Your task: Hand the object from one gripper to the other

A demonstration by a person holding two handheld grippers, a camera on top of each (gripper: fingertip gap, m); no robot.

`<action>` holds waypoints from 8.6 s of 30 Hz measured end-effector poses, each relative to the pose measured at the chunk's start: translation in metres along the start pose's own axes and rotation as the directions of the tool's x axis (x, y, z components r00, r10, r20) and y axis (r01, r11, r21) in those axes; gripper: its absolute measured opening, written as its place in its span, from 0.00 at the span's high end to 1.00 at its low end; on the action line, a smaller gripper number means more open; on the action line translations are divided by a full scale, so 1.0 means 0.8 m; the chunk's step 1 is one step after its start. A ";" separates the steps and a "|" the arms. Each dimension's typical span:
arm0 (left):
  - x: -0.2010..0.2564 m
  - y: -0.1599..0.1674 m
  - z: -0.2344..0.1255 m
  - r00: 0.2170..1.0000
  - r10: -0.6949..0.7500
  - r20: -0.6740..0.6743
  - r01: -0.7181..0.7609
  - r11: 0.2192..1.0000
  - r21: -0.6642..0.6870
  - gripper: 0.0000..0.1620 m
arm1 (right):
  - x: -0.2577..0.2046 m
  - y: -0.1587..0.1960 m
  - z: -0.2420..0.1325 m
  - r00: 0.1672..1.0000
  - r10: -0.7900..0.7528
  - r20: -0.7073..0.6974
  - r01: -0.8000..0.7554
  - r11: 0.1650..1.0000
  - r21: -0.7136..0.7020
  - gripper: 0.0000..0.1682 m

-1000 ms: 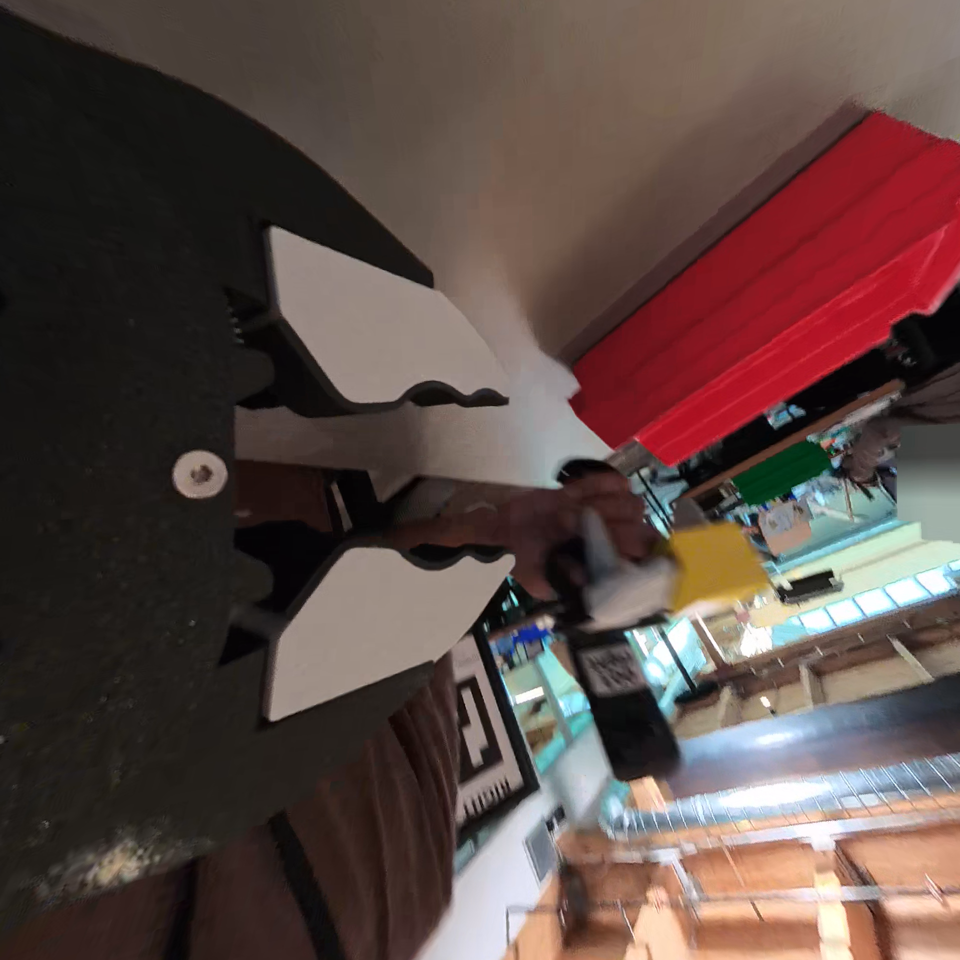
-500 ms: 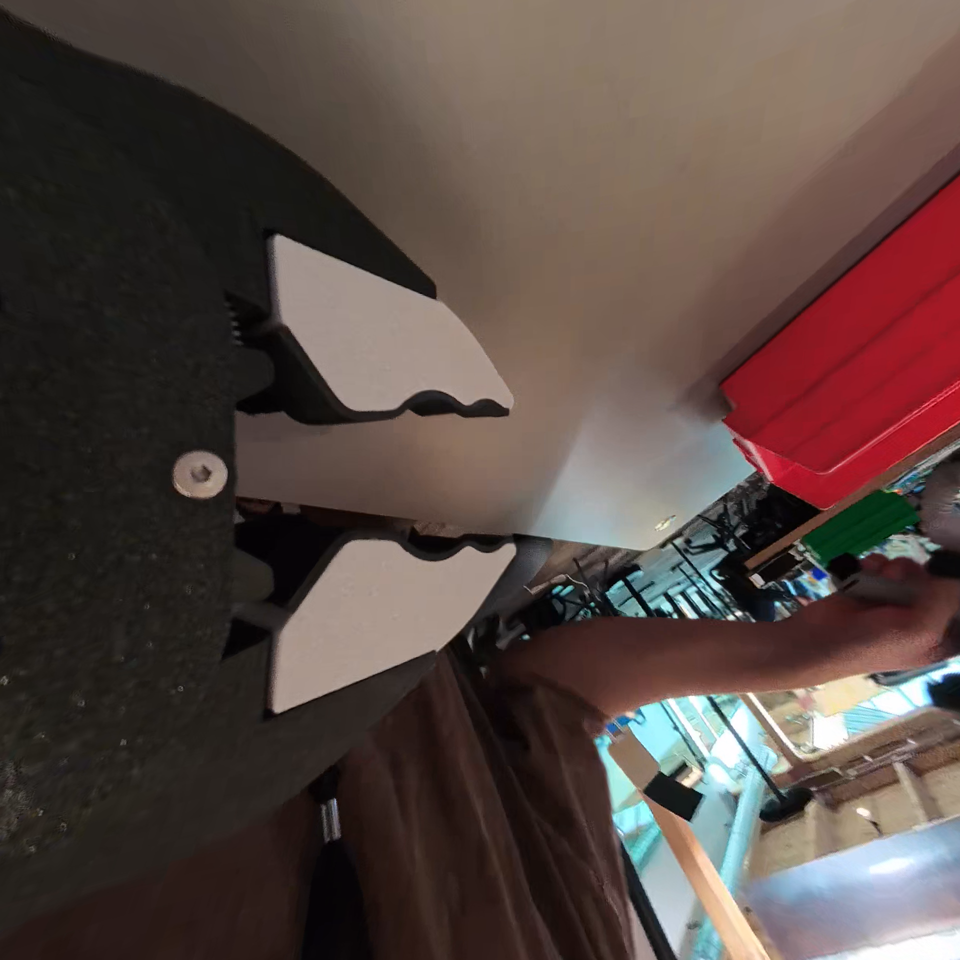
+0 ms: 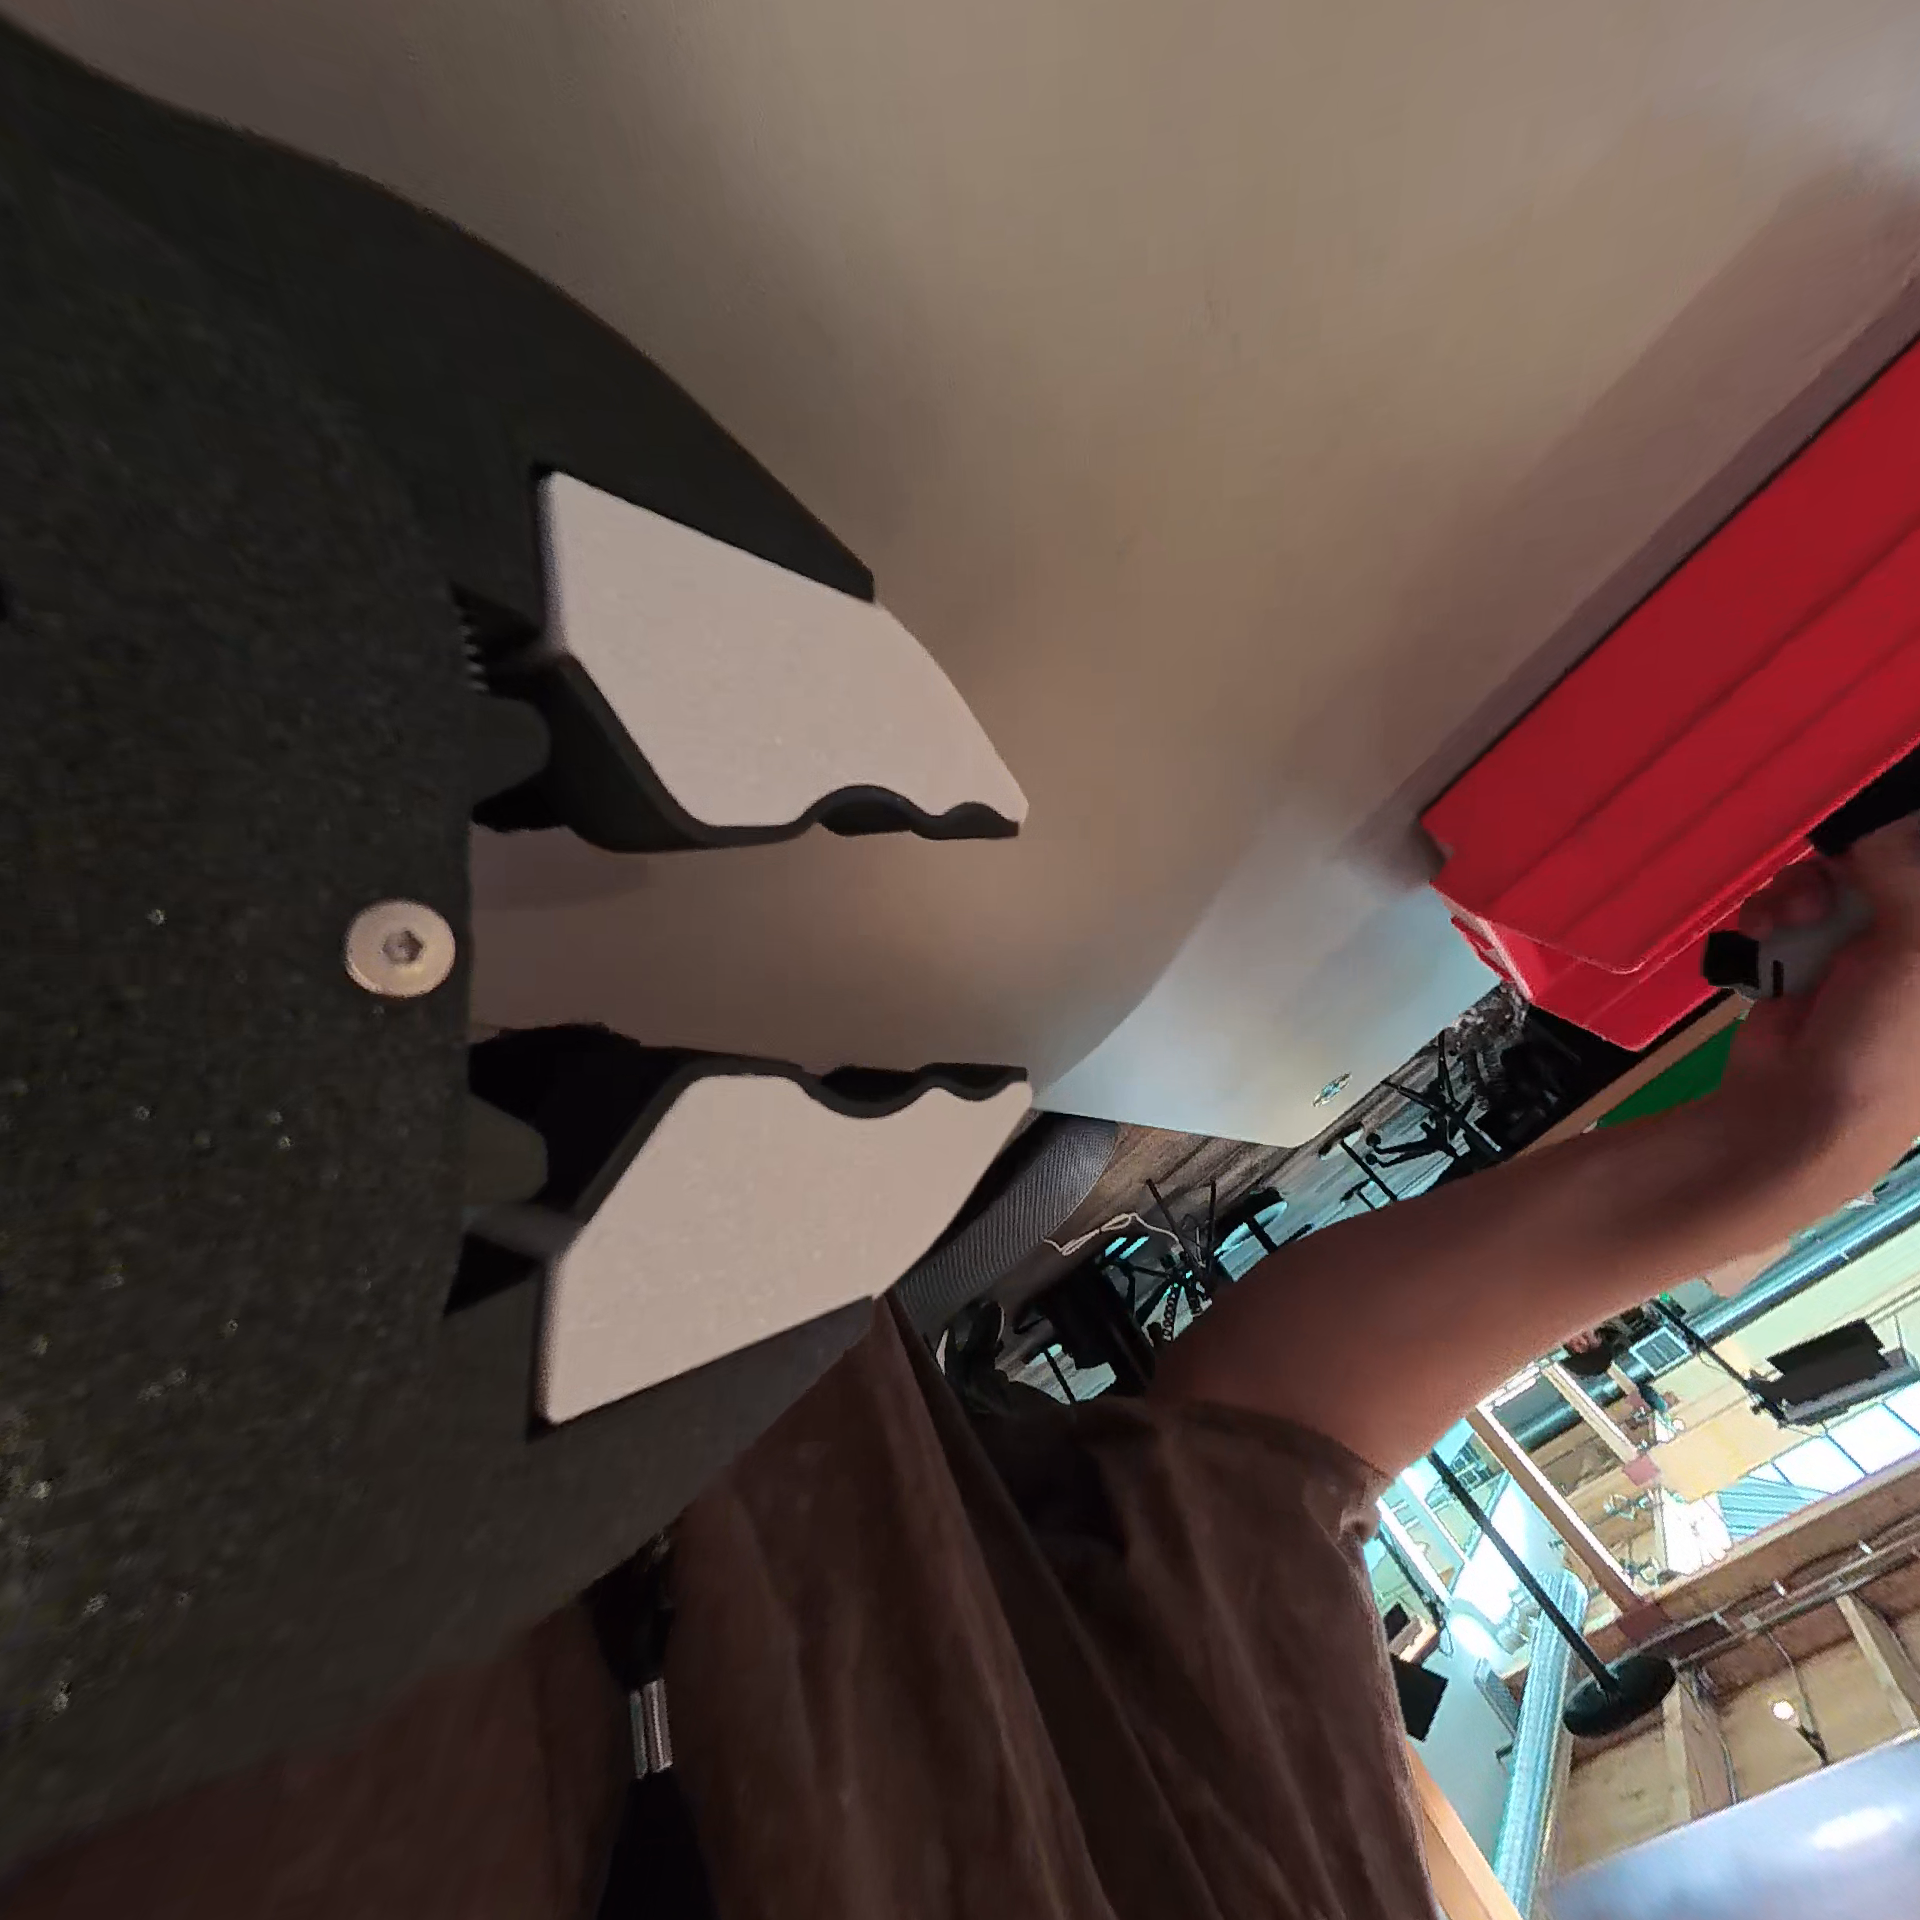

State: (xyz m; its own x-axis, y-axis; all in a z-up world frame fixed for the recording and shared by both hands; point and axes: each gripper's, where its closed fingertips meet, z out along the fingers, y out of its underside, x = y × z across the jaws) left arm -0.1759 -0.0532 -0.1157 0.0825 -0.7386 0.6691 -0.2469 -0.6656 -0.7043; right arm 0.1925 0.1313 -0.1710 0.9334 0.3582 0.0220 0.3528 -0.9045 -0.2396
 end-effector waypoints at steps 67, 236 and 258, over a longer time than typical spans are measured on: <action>-0.389 -0.122 -0.343 0.577 0.575 0.579 0.335 0.480 -0.811 0.77 | -0.115 0.133 -0.116 0.905 0.426 0.010 -0.195 0.393 0.899 0.76; 0.026 -0.220 -0.027 0.792 -0.365 -0.489 0.405 0.914 -0.026 0.79 | -0.418 -0.113 -0.225 0.800 -0.566 -0.201 0.307 0.097 0.947 0.66; -0.007 -0.042 -0.009 0.964 -0.187 -0.187 0.183 0.982 -0.035 0.73 | -0.163 -0.050 -0.272 0.971 -0.070 -0.226 0.235 0.424 0.875 0.80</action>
State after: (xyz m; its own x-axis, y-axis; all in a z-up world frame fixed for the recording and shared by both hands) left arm -0.1754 -0.0257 -0.0942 -0.0551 -0.5680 0.8212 -0.2607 -0.7857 -0.5610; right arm 0.0712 0.0708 0.0467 0.8969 0.3592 0.2580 0.3110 -0.0973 -0.9454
